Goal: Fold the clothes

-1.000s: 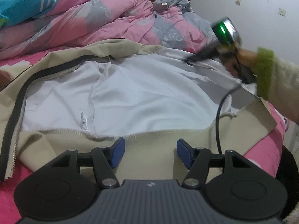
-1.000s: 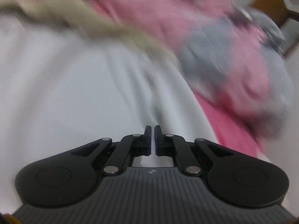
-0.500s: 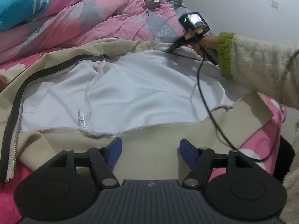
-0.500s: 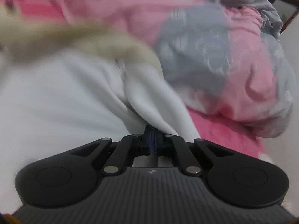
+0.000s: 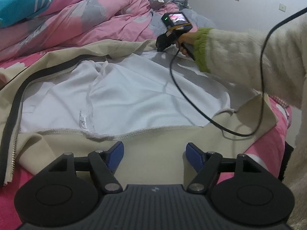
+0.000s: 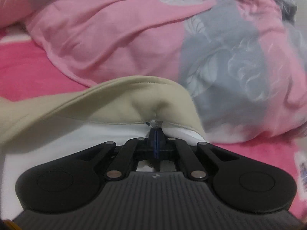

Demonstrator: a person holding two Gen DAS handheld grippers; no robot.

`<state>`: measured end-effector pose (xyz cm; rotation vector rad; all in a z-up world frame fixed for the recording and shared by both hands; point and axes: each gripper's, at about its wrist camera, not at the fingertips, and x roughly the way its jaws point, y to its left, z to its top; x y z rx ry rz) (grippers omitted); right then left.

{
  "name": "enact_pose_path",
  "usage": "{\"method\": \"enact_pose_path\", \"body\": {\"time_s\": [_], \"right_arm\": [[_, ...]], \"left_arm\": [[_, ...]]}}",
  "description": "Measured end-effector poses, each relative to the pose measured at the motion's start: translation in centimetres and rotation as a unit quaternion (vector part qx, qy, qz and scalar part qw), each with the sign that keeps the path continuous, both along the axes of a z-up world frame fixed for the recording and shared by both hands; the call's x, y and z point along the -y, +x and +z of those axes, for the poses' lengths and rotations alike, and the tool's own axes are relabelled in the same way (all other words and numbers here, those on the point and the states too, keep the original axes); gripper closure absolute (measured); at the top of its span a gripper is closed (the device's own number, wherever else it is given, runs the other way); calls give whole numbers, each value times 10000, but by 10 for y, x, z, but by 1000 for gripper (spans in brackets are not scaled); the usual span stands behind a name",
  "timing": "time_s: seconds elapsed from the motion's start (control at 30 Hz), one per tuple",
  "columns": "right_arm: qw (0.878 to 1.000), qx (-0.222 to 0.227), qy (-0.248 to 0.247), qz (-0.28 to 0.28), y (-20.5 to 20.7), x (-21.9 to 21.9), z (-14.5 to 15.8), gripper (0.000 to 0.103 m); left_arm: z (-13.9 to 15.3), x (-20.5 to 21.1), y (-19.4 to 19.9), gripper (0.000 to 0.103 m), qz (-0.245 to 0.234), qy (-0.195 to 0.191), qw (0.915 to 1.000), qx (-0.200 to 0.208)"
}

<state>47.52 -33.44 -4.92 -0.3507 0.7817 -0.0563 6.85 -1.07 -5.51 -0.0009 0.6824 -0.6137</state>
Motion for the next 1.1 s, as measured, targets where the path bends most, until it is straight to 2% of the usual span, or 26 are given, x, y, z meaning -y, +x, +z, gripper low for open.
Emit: {"method": "enact_pose_path", "body": {"time_s": [0.03, 0.1, 0.13, 0.17, 0.23, 0.27, 0.3, 0.33, 0.37, 0.4, 0.43, 0.53, 0.6, 0.73, 0.9, 0.97, 1.07, 1.1], "right_arm": [[9996, -13, 264, 99, -8, 1, 6, 100], [9919, -244, 1164, 450, -29, 2, 17, 93], [9868, -355, 1480, 557, -38, 1, 17, 77], [9808, -472, 1775, 662, -47, 0, 16, 55], [9729, -846, 1980, 838, -57, -4, 6, 36], [9726, -1039, 1843, 961, -57, -9, -4, 36], [9766, -1000, 1591, 1043, -59, -14, -10, 36], [9791, -843, 1462, 1134, -62, -18, -13, 41], [9810, -737, 1448, 1063, -63, -19, -11, 80], [9828, -635, 1425, 990, -64, -20, -9, 102], [9854, -579, 1315, 915, -63, -21, -6, 103], [9882, -525, 735, 1237, -60, -29, -4, 103], [9903, -408, 524, 1224, -64, -28, 0, 103], [9960, -152, -122, 874, -61, -13, 3, 103], [9966, -96, -302, 759, -56, 3, -10, 103], [9950, 72, -709, 702, -58, -4, -11, 102], [9935, 393, -840, 661, -71, -6, 7, 99], [9937, 458, -635, 805, -80, -6, 15, 99]], "left_arm": [[0, 0, 0, 29, -10, -16, 10000, 2], [-1, 0, 0, 28, -29, -46, 10000, 6], [-1, 0, 0, 28, -33, -44, 10000, 5], [0, 0, 0, 28, -34, -46, 10000, 1], [0, 0, 1, 28, -20, -53, 10000, -11], [0, 0, 1, 28, -11, -53, 10000, -16], [1, 1, 1, 28, 1, -49, 10000, -23], [1, 1, 1, 28, 18, -42, 10000, -29], [1, 1, 1, 28, 25, -32, 10000, -24], [1, 2, 0, 28, 31, -22, 10000, -20], [1, 2, 0, 28, 29, -11, 10000, -13], [1, 2, 0, 28, 27, -23, 10000, -10], [1, 1, 1, 28, 30, -38, 10000, -23], [2, 0, 1, 28, 13, -47, 10000, -25], [2, -1, 0, 28, 16, -48, 10000, -23], [2, -2, 0, 28, 12, -65, 10000, -24], [1, -2, 0, 28, 14, -108, 9999, -26], [1, -3, 0, 28, 17, -124, 9999, -28]]}}
